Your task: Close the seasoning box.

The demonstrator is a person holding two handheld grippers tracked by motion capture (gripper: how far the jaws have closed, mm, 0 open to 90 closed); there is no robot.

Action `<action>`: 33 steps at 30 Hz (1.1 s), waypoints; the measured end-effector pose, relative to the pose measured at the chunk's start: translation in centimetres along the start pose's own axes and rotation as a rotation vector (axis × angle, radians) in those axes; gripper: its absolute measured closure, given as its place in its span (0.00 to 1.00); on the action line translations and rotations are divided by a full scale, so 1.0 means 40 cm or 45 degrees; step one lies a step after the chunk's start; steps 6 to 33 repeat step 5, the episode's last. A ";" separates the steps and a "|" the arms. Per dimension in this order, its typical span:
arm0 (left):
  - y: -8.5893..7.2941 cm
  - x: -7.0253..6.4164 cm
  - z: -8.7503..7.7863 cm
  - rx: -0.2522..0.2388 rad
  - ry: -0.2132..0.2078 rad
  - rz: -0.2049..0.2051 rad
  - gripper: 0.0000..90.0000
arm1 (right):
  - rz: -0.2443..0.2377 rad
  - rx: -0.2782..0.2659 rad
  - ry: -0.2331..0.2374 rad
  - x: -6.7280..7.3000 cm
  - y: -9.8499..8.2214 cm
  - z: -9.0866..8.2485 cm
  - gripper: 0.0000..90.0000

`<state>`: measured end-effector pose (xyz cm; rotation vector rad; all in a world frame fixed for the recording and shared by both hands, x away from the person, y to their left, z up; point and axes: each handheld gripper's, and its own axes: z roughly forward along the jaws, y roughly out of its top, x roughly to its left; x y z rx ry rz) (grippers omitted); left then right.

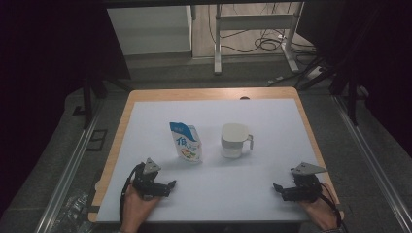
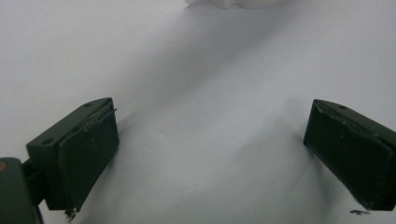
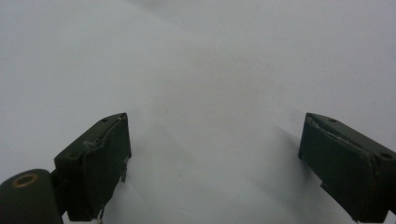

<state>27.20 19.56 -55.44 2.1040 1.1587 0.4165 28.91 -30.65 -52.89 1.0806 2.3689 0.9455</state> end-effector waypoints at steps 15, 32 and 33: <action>0.000 0.000 0.000 0.001 0.000 0.000 0.04 | 0.004 0.000 0.002 0.000 -0.001 0.001 0.10; 0.000 0.000 0.000 0.001 0.000 0.000 0.04 | 0.004 0.000 0.002 0.000 -0.001 0.001 0.10; 0.000 0.000 0.000 0.001 0.000 0.000 0.04 | 0.004 0.000 0.002 0.000 -0.001 0.001 0.10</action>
